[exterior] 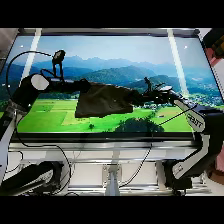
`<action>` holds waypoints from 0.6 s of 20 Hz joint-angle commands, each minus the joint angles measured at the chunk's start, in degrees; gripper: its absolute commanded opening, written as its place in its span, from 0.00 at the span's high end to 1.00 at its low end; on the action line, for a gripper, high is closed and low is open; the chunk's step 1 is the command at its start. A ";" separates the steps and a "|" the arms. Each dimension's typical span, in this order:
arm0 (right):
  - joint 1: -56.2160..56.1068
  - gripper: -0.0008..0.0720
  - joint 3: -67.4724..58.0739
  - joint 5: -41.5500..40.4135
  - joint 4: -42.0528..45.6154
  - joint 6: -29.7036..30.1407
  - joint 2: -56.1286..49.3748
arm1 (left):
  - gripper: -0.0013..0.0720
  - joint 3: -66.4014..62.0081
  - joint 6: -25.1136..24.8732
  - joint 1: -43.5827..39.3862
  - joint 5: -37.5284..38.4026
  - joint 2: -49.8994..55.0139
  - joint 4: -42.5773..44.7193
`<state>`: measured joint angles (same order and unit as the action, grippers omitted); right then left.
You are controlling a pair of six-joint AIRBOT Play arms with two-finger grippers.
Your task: Fold the clothes and pants, and hang the long-sleeved shirts on hangers.
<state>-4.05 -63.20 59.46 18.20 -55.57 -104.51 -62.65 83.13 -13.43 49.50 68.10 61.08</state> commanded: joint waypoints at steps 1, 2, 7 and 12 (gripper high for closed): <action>-1.84 0.73 -0.02 0.31 -5.77 5.09 0.20 | 0.04 -0.02 -0.02 0.07 0.00 0.04 0.02; -1.81 0.94 -0.02 0.79 -7.17 5.75 0.28 | 0.04 -0.02 -0.02 0.07 0.00 0.04 0.02; -0.72 0.95 -0.50 1.73 -16.44 10.01 2.62 | 0.04 -0.02 -0.04 0.07 0.00 0.04 0.26; 4.20 0.95 -5.88 5.27 -16.59 10.32 8.70 | 0.04 -0.02 -0.02 0.07 0.00 0.04 0.24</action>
<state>-2.24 -66.70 62.61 3.27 -46.22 -98.83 -62.65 83.13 -13.43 49.52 68.10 61.23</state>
